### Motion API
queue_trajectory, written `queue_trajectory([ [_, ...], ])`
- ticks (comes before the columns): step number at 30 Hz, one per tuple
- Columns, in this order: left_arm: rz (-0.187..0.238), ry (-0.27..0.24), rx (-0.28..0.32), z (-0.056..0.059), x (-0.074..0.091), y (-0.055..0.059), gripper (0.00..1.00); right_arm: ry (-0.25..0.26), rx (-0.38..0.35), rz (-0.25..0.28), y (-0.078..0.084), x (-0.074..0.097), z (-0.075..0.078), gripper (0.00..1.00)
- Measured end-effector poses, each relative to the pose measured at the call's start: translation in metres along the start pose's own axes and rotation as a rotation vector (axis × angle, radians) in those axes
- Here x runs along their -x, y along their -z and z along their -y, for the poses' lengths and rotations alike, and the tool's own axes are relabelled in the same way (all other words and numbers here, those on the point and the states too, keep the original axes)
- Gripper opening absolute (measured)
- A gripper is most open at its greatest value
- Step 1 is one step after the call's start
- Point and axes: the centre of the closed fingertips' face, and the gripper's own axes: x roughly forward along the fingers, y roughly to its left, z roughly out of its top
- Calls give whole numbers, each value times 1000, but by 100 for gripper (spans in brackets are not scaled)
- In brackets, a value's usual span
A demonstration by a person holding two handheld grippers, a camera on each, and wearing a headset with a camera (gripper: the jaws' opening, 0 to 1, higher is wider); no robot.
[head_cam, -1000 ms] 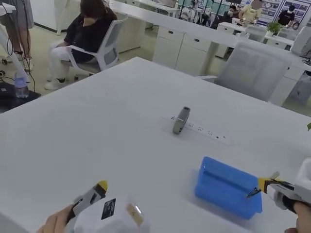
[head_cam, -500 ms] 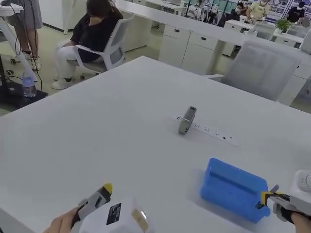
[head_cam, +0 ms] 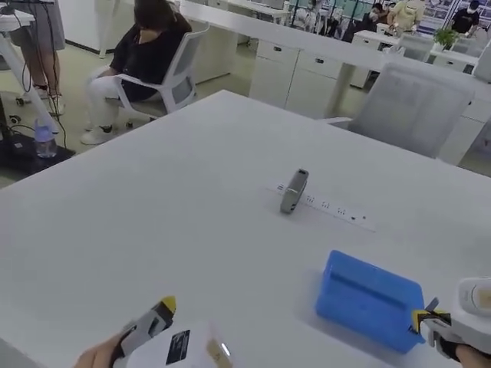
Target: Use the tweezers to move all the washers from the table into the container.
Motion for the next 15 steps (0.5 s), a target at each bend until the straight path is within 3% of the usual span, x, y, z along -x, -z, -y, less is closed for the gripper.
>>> queue_trajectory([
  [6,20,20,7,3,2,-4,84,5,43,3,-2,1,-1,1],
  [9,46,37,19,4,4,-9,84,4,19,-2,-2,5,0,1],
  [12,96,29,4,2,10,-20,81,4,8,53,-13,14,-1,2],
  [15,128,83,30,6,13,-29,79,-22,7,105,-25,25,-4,1],
])
